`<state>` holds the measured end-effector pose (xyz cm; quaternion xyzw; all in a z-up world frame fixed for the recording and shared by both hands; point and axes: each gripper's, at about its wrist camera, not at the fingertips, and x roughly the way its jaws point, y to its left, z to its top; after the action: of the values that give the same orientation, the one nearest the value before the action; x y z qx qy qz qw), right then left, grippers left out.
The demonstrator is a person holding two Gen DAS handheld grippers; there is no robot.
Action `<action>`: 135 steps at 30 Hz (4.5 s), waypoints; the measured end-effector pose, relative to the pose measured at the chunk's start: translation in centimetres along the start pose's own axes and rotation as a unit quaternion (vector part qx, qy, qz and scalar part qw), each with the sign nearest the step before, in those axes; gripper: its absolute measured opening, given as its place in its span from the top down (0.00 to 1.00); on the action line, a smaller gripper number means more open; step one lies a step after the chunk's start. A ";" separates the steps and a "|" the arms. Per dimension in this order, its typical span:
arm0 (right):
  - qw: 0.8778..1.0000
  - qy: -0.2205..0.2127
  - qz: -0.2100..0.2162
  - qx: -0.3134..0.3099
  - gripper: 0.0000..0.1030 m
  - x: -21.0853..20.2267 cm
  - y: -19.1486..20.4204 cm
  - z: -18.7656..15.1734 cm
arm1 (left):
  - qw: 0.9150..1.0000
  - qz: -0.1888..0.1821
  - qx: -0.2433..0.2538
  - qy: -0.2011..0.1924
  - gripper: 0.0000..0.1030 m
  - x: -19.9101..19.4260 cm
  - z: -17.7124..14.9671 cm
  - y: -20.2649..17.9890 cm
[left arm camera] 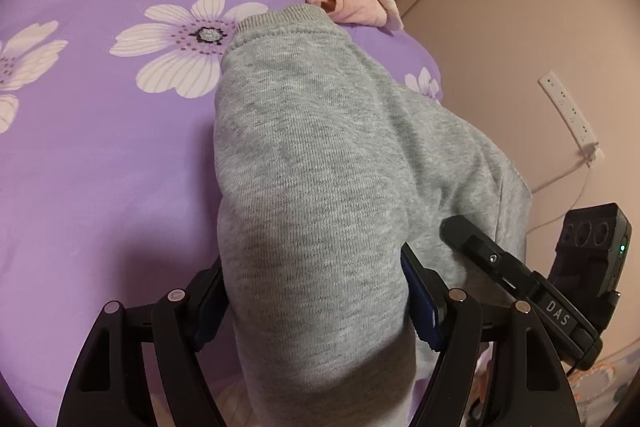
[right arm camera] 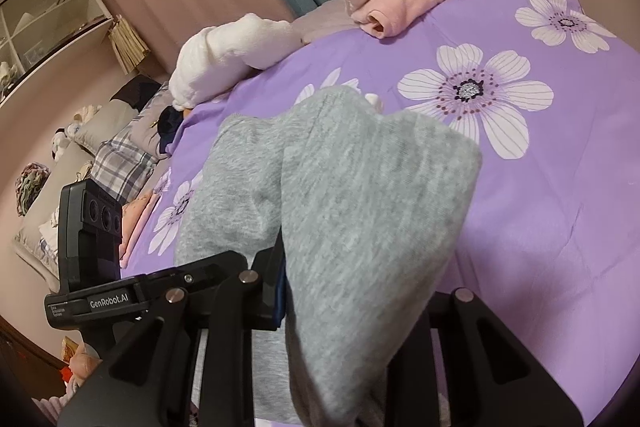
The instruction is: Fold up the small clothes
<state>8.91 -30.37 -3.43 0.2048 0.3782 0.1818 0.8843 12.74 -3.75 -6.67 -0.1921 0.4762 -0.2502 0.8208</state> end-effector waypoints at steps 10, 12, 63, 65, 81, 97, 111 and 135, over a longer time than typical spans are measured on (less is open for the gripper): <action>1.000 0.001 0.020 -0.009 0.75 -1.1 3.5 -1.8 | 1.000 0.011 -0.002 -0.019 0.27 -2.9 -0.9 0.4; 1.000 0.002 0.024 -0.012 0.75 -1.3 4.2 -2.1 | 1.000 0.012 -0.006 -0.020 0.27 -3.4 -1.3 0.6; 0.992 0.049 0.075 -0.087 0.75 4.7 15.0 -3.8 | 0.994 0.064 -0.052 -0.072 0.27 -11.3 -3.1 8.0; 0.992 0.050 0.076 -0.087 0.75 5.3 15.2 -3.6 | 0.994 0.066 -0.052 -0.072 0.27 -11.3 -2.8 8.3; 0.992 0.050 0.073 -0.090 0.75 8.5 16.1 -2.0 | 0.993 0.077 -0.049 -0.073 0.27 -10.4 -0.4 9.7; 0.994 0.049 0.056 -0.085 0.75 11.6 14.8 -0.2 | 0.994 0.079 -0.042 -0.067 0.27 -8.0 1.8 10.6; 0.994 0.056 0.042 -0.079 0.75 13.8 13.7 0.6 | 0.994 0.084 -0.043 -0.055 0.27 -5.4 3.3 11.4; 0.994 0.079 0.030 -0.066 0.75 16.4 12.1 0.6 | 0.993 0.098 -0.054 -0.031 0.27 -2.8 4.5 11.8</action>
<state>17.96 -12.40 -6.80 0.1418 0.4278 0.2484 0.8574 18.16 7.77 -9.15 -0.1956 0.4799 -0.1363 0.8443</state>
